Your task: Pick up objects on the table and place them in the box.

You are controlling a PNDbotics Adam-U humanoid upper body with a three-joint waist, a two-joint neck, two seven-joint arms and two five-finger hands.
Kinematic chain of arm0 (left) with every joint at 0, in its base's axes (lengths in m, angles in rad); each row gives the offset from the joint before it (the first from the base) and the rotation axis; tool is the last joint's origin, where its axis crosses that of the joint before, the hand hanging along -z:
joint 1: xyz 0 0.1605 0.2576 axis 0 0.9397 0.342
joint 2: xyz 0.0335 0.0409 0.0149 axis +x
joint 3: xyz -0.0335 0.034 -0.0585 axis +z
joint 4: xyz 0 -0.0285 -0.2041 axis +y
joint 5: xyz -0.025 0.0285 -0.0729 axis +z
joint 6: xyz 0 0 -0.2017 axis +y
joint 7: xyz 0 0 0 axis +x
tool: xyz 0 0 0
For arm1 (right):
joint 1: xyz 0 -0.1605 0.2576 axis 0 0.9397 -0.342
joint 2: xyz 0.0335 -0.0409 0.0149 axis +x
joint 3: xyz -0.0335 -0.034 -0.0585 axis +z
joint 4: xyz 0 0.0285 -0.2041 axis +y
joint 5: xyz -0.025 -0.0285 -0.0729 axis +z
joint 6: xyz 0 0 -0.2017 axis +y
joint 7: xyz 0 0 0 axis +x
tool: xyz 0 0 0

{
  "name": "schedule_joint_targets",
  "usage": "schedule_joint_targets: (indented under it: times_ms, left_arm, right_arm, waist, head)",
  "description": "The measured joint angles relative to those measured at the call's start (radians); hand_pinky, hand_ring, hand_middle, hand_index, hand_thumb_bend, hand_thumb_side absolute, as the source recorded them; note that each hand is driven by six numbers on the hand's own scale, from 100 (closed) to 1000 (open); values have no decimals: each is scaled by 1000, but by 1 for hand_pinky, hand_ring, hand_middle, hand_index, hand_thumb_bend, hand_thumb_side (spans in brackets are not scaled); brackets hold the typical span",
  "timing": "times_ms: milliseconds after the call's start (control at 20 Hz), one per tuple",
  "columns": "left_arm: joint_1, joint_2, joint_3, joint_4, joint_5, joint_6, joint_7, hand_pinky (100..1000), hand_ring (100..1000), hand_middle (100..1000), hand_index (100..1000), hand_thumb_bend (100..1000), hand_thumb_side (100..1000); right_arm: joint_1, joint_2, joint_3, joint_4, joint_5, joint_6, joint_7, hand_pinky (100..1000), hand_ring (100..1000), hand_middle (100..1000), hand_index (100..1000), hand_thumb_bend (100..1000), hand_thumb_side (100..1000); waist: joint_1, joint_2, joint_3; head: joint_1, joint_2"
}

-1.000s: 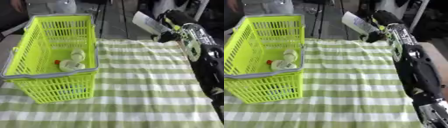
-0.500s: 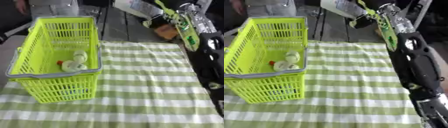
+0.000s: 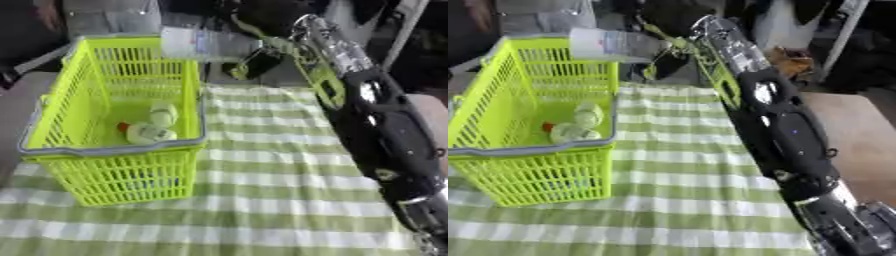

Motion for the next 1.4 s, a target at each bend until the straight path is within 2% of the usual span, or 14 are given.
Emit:
schedule_joint_targets:
  times_ms: [200,250,300,400,500,750,850,900,950,1000,1150,1200,1300,1400]
  left_arm:
    - [0,0,-2,0,1,3,-4,717,1000,876,802,266,869]
    - [0,0,-3,0,2,3,-4,717,1000,876,802,266,870]
    - [0,0,-4,0,3,4,-5,717,1000,876,802,266,870]
    - [0,0,-6,0,3,4,-5,717,1000,875,802,267,870]
    - [0,0,-6,0,3,4,-5,717,1000,875,802,267,871]
    - [-1,0,-6,0,3,4,-5,717,1000,875,802,267,871]
    - [-1,0,-6,0,3,4,-4,716,1000,874,802,267,871]
    - [-1,0,-6,0,3,4,-4,716,1000,874,801,267,871]
    - [-1,0,-5,0,3,4,-4,716,1000,874,801,267,871]
    - [-1,0,-5,0,3,4,-3,716,1000,874,801,266,872]
    - [-1,0,0,0,2,2,-1,716,1000,874,801,266,872]
    - [-1,0,1,0,1,1,1,716,1000,873,801,266,872]
    - [0,0,4,0,0,0,4,716,1000,874,801,265,872]
    - [0,0,7,0,-1,-2,7,716,1000,874,801,264,871]
  right_arm:
    - [-21,40,44,3,86,-63,3,458,542,596,617,371,114]
    - [-25,46,52,3,121,-80,-1,835,949,971,850,537,385]
    - [-27,50,59,1,157,-97,-7,917,1000,1000,902,565,462]
    - [-29,56,63,-1,226,-124,-28,997,1000,1000,956,597,539]
    - [-30,59,62,-6,280,-139,-50,1000,1000,1000,990,621,590]
    - [-30,62,49,-6,360,-118,-99,1000,1000,1000,999,623,577]
    - [-25,61,34,-10,364,-89,-131,973,1000,1000,982,579,517]
    - [-21,59,24,-15,363,-69,-151,912,911,971,952,516,489]
    - [-14,55,10,-22,349,-43,-175,912,911,971,952,516,489]
    - [-6,48,-4,-27,321,-15,-199,801,753,838,904,402,474]
    - [30,16,-44,-46,116,81,-260,770,717,806,887,374,467]
    - [39,-1,-52,-56,35,109,-269,695,628,734,849,316,444]
    - [67,-34,-69,-95,-130,160,-286,624,563,667,809,234,428]
    - [119,-73,-92,-159,-313,196,-306,615,560,661,804,218,427]
  waist:
    - [-7,-4,15]
    - [-9,-5,17]
    - [-9,-5,18]
    - [-10,-5,21]
    - [-12,-5,22]
    - [-14,-6,17]
    - [-14,-6,14]
    - [-14,-6,11]
    - [-14,-6,7]
    - [-13,-5,2]
    - [-8,-4,-18]
    - [-6,-2,-22]
    - [-3,0,-41]
    - [4,5,-63]
  head:
    - [-10,0]
    - [-10,0]
    - [-11,0]
    - [-13,0]
    - [-13,0]
    - [-13,0]
    - [-11,0]
    - [-9,0]
    - [-7,0]
    - [-4,0]
    - [9,-1]
    - [12,-3]
    - [22,-8]
    - [35,-9]
